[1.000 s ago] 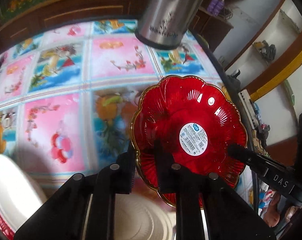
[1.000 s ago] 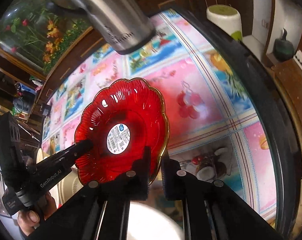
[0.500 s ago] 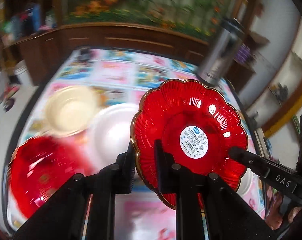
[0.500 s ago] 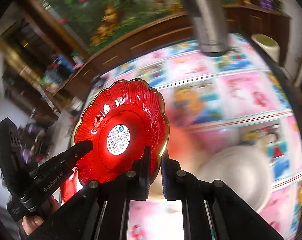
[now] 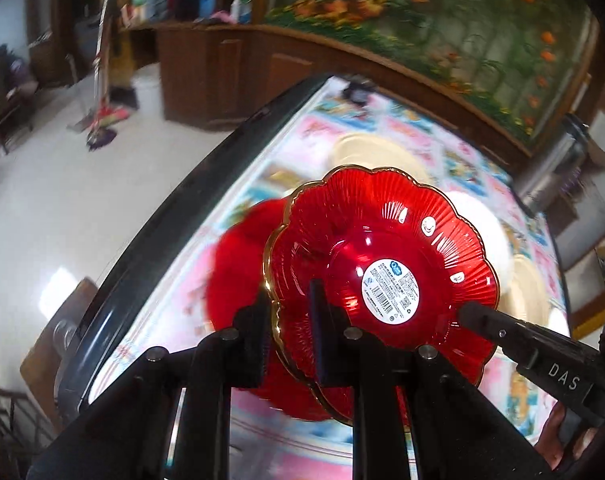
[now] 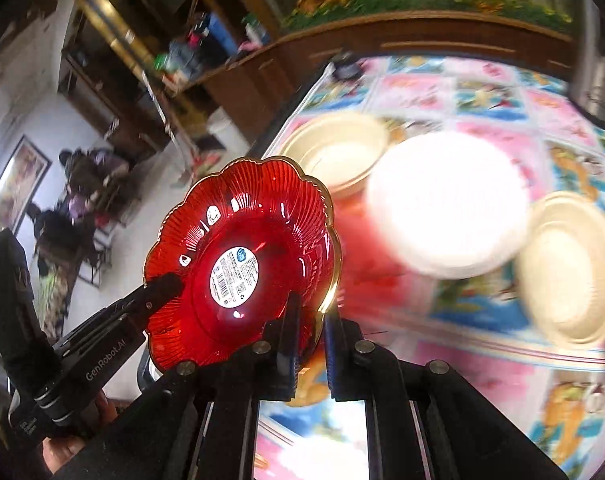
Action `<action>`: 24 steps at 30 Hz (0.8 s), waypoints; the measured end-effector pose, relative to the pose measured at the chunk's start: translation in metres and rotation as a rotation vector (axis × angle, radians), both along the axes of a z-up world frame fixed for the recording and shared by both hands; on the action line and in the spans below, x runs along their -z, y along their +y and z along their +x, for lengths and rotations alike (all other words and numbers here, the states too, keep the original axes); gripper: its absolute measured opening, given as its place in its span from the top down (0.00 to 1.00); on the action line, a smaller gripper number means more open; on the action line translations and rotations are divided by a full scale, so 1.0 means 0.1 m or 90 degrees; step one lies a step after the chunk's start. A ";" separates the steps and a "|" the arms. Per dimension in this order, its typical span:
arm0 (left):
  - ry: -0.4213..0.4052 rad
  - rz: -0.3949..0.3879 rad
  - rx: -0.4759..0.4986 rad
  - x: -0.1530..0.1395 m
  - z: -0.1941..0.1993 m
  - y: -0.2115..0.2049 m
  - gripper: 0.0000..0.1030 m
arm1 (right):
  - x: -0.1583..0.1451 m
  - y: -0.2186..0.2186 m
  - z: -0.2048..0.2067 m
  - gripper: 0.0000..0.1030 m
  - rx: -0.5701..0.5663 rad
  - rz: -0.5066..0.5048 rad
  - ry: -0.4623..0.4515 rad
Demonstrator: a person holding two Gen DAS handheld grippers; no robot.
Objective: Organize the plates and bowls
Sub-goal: 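Carry the small red plate over the large red plate and lower it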
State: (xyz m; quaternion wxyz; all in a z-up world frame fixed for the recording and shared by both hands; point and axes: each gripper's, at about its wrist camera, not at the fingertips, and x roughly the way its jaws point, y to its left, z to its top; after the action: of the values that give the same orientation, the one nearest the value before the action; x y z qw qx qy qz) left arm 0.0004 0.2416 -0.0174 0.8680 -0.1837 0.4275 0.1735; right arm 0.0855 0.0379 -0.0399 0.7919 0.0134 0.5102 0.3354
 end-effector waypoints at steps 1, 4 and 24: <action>0.012 -0.006 -0.008 0.10 0.02 0.05 0.86 | 0.08 0.10 -0.01 0.90 -0.005 -0.008 0.008; 0.029 -0.011 -0.014 0.26 0.00 0.13 0.85 | 0.29 0.22 -0.02 0.90 -0.013 -0.033 0.019; 0.072 0.035 -0.014 0.47 -0.03 0.15 0.85 | 0.61 0.44 0.01 0.82 -0.020 -0.108 0.018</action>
State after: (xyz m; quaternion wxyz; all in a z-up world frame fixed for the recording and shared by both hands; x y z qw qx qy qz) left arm -0.0027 0.2567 -0.0645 0.8451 -0.1546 0.4689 0.2050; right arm 0.0864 0.0821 -0.1008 0.7773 -0.0570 0.5483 0.3034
